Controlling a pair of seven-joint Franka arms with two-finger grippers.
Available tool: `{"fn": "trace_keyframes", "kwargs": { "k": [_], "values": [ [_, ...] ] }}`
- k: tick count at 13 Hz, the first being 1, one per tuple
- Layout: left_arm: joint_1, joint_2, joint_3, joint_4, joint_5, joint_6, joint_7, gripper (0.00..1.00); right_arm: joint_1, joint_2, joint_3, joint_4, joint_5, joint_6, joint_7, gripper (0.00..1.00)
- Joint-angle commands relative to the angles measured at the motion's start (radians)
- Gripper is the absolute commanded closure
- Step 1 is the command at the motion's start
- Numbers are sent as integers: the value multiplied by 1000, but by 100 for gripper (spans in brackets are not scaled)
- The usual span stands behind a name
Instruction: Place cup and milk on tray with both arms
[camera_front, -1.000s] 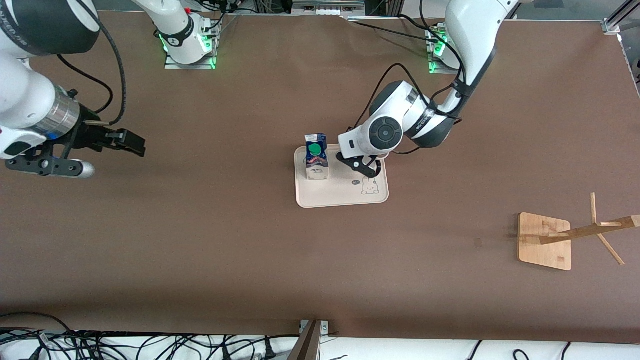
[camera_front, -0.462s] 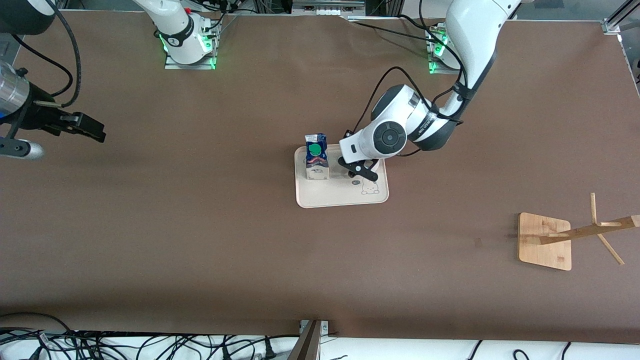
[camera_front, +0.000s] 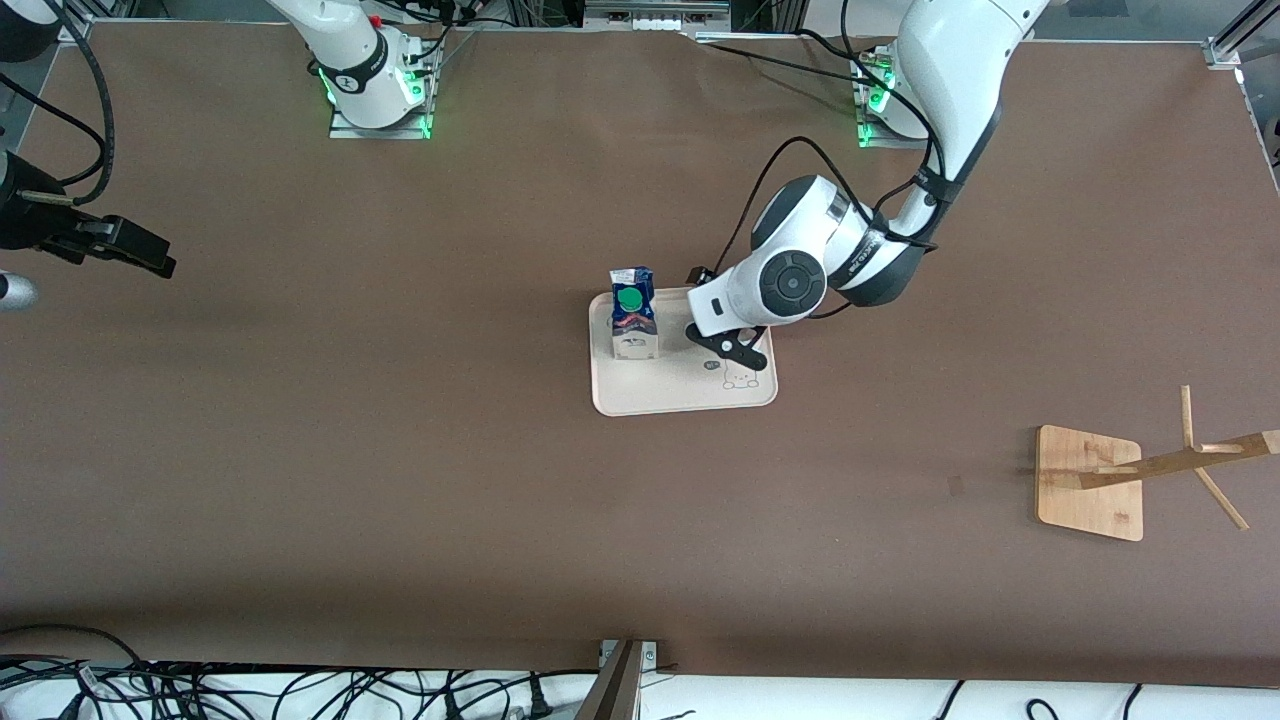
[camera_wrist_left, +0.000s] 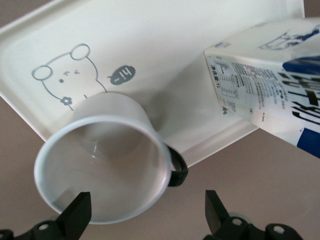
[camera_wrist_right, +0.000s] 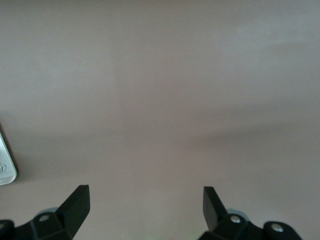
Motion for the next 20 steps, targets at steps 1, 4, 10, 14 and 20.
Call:
{"fn": "trace_keyframes", "kwargs": {
  "k": [1,4,10,14,20],
  "values": [
    [7,-69,44,3,-23,-10,9,0,-14,-23,17,-25,67,-3,-12,0],
    [71,-176,49,-2,-21,-12,15,0,-14,-25,17,-24,69,-9,-87,0],
    [277,-422,67,-25,-12,-199,48,0,-12,-26,17,-18,14,-50,-143,0],
    [300,-555,178,-28,55,-260,44,0,-12,-26,18,-19,-33,-46,-143,0],
    [301,-609,241,-22,172,-325,46,0,-12,-26,27,-18,-38,-49,-143,0]
  ]
}}
